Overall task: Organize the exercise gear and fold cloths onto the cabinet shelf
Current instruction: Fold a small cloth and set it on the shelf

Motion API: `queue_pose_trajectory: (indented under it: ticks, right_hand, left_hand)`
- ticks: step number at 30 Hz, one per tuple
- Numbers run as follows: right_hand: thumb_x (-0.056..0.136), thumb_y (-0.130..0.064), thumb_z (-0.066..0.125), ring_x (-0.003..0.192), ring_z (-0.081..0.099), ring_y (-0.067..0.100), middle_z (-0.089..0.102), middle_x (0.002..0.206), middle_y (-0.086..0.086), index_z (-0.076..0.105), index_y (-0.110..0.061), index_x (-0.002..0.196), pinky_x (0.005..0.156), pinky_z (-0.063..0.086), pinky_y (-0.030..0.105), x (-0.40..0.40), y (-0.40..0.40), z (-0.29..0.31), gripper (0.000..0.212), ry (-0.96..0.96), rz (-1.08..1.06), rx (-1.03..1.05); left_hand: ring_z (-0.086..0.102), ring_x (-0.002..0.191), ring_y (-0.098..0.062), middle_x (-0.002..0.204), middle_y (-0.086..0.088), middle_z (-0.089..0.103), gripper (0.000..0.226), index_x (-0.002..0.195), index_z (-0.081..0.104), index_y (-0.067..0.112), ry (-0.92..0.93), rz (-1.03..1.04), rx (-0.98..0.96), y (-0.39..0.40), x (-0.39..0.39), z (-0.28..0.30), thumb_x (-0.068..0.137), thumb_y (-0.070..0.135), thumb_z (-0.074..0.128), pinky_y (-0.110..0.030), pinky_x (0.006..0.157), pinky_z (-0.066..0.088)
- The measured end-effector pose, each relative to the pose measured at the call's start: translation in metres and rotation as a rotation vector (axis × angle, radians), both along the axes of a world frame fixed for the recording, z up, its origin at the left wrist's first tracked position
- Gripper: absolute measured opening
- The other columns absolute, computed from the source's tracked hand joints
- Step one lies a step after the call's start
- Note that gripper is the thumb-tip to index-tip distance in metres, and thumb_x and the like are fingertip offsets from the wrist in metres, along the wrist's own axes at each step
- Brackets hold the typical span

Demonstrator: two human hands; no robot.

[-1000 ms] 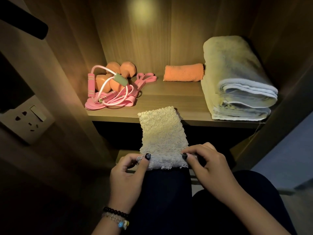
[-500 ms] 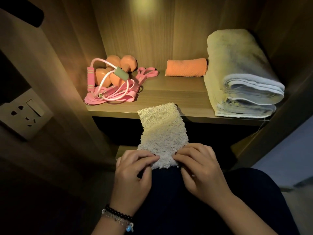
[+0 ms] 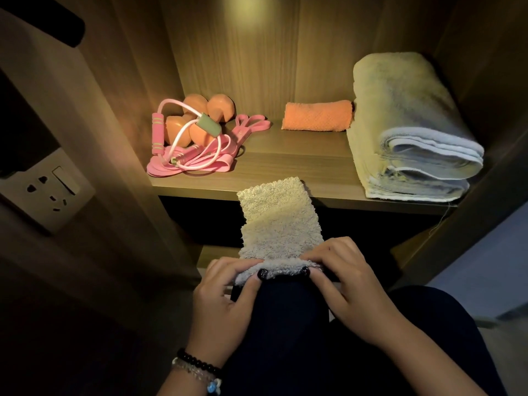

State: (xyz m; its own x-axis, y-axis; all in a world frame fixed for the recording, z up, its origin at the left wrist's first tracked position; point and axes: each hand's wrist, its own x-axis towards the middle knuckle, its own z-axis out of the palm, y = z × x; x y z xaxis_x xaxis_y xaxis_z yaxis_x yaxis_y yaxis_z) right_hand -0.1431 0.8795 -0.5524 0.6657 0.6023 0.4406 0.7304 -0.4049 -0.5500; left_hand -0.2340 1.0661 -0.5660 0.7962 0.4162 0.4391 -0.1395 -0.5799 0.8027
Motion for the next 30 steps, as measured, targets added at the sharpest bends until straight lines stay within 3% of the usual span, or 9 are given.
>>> queue_pose_trajectory:
  ticks: [5, 9, 11, 13, 16, 20, 21, 24, 30]
  right_hand:
    - [0.094, -0.025, 0.054, 0.085, 0.052, 0.009, 0.058, 0.086, -0.019, 0.067, -0.021, 0.093, 0.075, 0.039, 0.021, -0.009, 0.002, 0.000, 0.014, 0.132, -0.002, 0.116]
    - [0.089, -0.017, 0.062, 0.077, 0.058, 0.010, 0.062, 0.087, -0.016, 0.064, -0.030, 0.087, 0.066, 0.042, 0.018, -0.009, 0.006, -0.002, 0.013, 0.357, -0.094, 0.222]
    - [0.086, -0.015, 0.063, 0.065, 0.055, 0.010, 0.063, 0.084, -0.015, 0.060, -0.029, 0.082, 0.059, 0.040, 0.020, -0.007, 0.010, -0.004, 0.015, 0.418, -0.148, 0.250]
    - [0.084, -0.016, 0.064, 0.060, 0.054, 0.010, 0.062, 0.084, -0.016, 0.057, -0.030, 0.080, 0.057, 0.040, 0.018, -0.007, 0.015, -0.004, 0.016, 0.395, -0.209, 0.252]
    - [0.082, -0.009, 0.067, 0.079, 0.057, 0.007, 0.059, 0.085, -0.012, 0.059, -0.025, 0.084, 0.070, 0.042, 0.016, -0.009, 0.020, -0.003, 0.018, 0.179, -0.249, 0.202]
    - [0.073, 0.003, 0.065, 0.093, 0.052, 0.016, 0.058, 0.097, -0.002, 0.067, -0.014, 0.091, 0.080, 0.038, 0.031, -0.009, 0.015, -0.005, 0.025, -0.216, -0.140, -0.021]
    - [0.072, 0.003, 0.063, 0.095, 0.052, 0.016, 0.059, 0.098, -0.002, 0.067, -0.014, 0.093, 0.081, 0.036, 0.030, -0.009, 0.014, -0.005, 0.027, -0.247, -0.103, -0.054]
    - [0.076, -0.003, 0.056, 0.098, 0.055, 0.015, 0.061, 0.099, -0.004, 0.068, -0.014, 0.099, 0.084, 0.037, 0.031, -0.009, 0.007, -0.002, 0.028, -0.215, -0.043, -0.056]
    - [0.082, -0.019, 0.064, 0.105, 0.053, 0.010, 0.060, 0.107, -0.006, 0.066, -0.016, 0.113, 0.090, 0.039, 0.032, -0.008, -0.001, 0.000, 0.031, -0.097, 0.001, -0.115]
  left_hand:
    - [0.068, 0.072, -0.013, 0.080, 0.007, 0.074, 0.012, 0.075, 0.077, 0.032, 0.069, 0.076, -0.361, 0.001, -0.003, 0.005, 0.066, 0.040, 0.075, -0.023, 0.065, 0.052]
    - [0.062, 0.064, -0.023, 0.073, -0.003, 0.072, 0.008, 0.070, 0.074, 0.026, 0.129, 0.102, -0.384, 0.001, 0.002, 0.005, 0.069, 0.027, 0.082, -0.018, 0.057, 0.047]
    - [0.054, 0.058, -0.023, 0.070, -0.011, 0.068, 0.011, 0.072, 0.070, 0.026, 0.177, 0.095, -0.408, 0.001, 0.006, 0.004, 0.071, 0.023, 0.080, -0.028, 0.055, 0.045]
    - [0.048, 0.053, -0.017, 0.065, -0.016, 0.065, 0.012, 0.075, 0.066, 0.027, 0.209, 0.083, -0.417, 0.001, 0.010, 0.005, 0.071, 0.026, 0.077, -0.029, 0.051, 0.041]
    - [0.048, 0.056, -0.005, 0.069, -0.005, 0.064, 0.016, 0.076, 0.061, 0.034, 0.230, 0.145, -0.259, 0.001, 0.011, 0.006, 0.070, 0.032, 0.075, -0.019, 0.053, 0.042]
    - [0.054, 0.088, -0.005, 0.088, 0.014, 0.056, 0.025, 0.075, 0.063, 0.031, 0.102, 0.152, 0.056, -0.001, 0.014, 0.013, 0.072, 0.008, 0.075, -0.012, 0.076, 0.041]
    - [0.054, 0.090, -0.006, 0.088, 0.015, 0.056, 0.025, 0.075, 0.066, 0.027, 0.071, 0.128, 0.146, -0.002, 0.014, 0.014, 0.073, 0.003, 0.073, -0.017, 0.080, 0.043]
    - [0.056, 0.089, -0.008, 0.085, 0.016, 0.064, 0.027, 0.078, 0.074, 0.024, 0.017, 0.040, 0.337, -0.003, 0.012, 0.016, 0.076, -0.001, 0.064, -0.039, 0.079, 0.048]
    - [0.058, 0.097, -0.006, 0.098, 0.021, 0.064, 0.031, 0.099, 0.075, 0.026, 0.036, -0.124, 0.288, 0.004, 0.001, 0.016, 0.078, 0.023, 0.052, -0.041, 0.079, 0.050]
